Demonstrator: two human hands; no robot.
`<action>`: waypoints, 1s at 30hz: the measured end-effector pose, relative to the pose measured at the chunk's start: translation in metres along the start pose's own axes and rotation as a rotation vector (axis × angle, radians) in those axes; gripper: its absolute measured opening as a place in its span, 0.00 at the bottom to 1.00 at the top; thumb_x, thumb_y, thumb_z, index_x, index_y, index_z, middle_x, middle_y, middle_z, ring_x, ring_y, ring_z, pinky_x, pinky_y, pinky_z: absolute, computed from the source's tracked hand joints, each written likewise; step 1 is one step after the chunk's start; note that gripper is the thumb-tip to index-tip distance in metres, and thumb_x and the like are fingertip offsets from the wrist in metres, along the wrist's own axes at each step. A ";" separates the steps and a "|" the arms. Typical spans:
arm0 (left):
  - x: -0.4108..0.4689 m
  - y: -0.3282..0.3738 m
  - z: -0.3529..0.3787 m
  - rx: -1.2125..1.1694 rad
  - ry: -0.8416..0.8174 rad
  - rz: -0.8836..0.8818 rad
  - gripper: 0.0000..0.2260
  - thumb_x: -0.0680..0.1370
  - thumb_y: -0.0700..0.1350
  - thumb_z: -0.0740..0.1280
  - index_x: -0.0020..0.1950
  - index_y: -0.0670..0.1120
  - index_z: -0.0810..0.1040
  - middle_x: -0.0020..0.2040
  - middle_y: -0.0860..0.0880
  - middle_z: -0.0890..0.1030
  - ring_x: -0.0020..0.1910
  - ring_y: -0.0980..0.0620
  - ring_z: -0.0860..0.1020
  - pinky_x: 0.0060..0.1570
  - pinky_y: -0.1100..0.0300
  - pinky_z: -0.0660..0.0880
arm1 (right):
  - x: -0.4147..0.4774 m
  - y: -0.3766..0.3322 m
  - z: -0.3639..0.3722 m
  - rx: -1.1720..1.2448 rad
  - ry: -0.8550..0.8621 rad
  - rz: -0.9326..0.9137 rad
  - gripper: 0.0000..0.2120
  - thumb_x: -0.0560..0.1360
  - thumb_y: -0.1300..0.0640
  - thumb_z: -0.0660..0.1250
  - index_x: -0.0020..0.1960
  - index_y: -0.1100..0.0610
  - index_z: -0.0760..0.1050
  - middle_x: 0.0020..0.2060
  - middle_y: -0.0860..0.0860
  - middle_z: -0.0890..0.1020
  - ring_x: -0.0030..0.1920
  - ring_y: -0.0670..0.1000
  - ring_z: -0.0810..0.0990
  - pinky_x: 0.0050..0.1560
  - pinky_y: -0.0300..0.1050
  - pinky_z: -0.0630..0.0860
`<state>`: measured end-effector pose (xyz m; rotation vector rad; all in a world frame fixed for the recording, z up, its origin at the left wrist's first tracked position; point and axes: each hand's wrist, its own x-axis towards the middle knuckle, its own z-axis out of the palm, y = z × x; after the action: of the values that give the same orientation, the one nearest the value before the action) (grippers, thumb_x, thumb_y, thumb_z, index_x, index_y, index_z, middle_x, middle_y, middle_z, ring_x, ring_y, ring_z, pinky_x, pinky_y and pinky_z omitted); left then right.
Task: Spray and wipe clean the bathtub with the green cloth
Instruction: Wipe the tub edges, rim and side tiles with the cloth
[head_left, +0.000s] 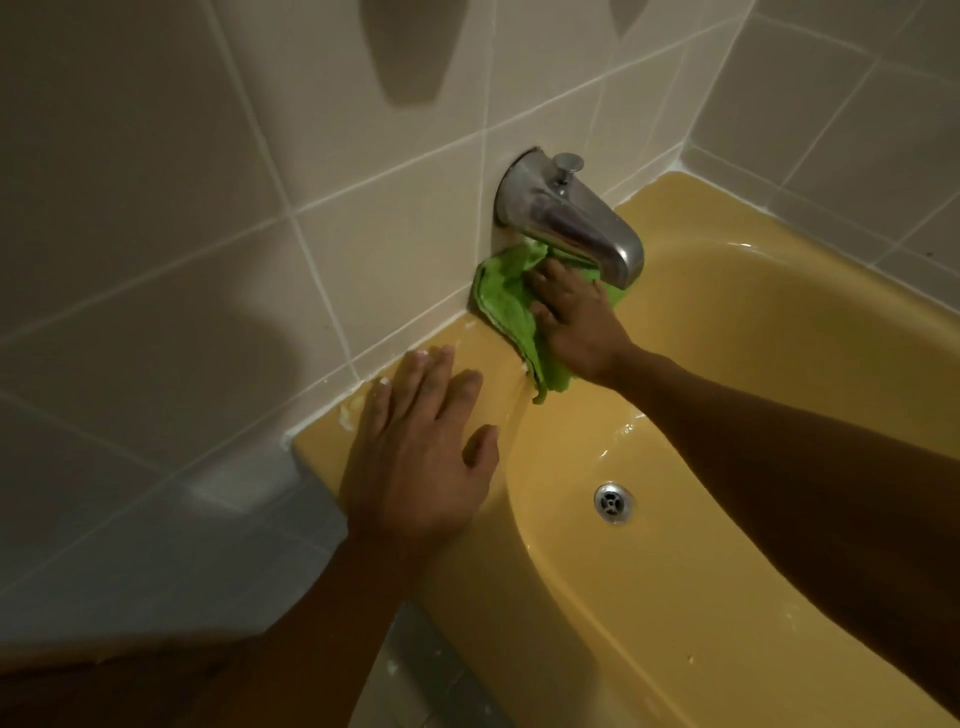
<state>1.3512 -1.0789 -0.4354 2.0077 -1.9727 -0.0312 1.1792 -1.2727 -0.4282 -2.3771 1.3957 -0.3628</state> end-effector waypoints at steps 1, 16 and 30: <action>-0.004 -0.001 0.000 -0.012 0.025 -0.011 0.27 0.82 0.60 0.56 0.78 0.50 0.71 0.82 0.46 0.64 0.82 0.44 0.59 0.78 0.39 0.60 | -0.007 -0.009 0.003 0.008 -0.024 -0.031 0.27 0.83 0.44 0.49 0.80 0.49 0.62 0.82 0.52 0.58 0.82 0.54 0.51 0.79 0.61 0.41; -0.054 -0.045 0.000 -0.192 0.116 -0.154 0.28 0.82 0.64 0.57 0.80 0.54 0.67 0.84 0.50 0.59 0.83 0.45 0.54 0.77 0.32 0.48 | -0.027 -0.049 0.018 0.121 -0.091 -0.136 0.26 0.80 0.42 0.53 0.77 0.45 0.68 0.79 0.49 0.64 0.81 0.48 0.55 0.78 0.53 0.36; -0.068 -0.019 -0.008 -0.767 0.445 -0.312 0.35 0.80 0.39 0.69 0.83 0.38 0.55 0.84 0.42 0.54 0.84 0.49 0.52 0.80 0.60 0.54 | -0.076 -0.120 0.052 0.030 -0.055 -0.152 0.29 0.80 0.46 0.51 0.81 0.49 0.61 0.81 0.50 0.60 0.81 0.49 0.53 0.77 0.45 0.40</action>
<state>1.3686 -1.0113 -0.4462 1.5934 -1.1161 -0.3281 1.2571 -1.1437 -0.4266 -2.4559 1.1810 -0.3522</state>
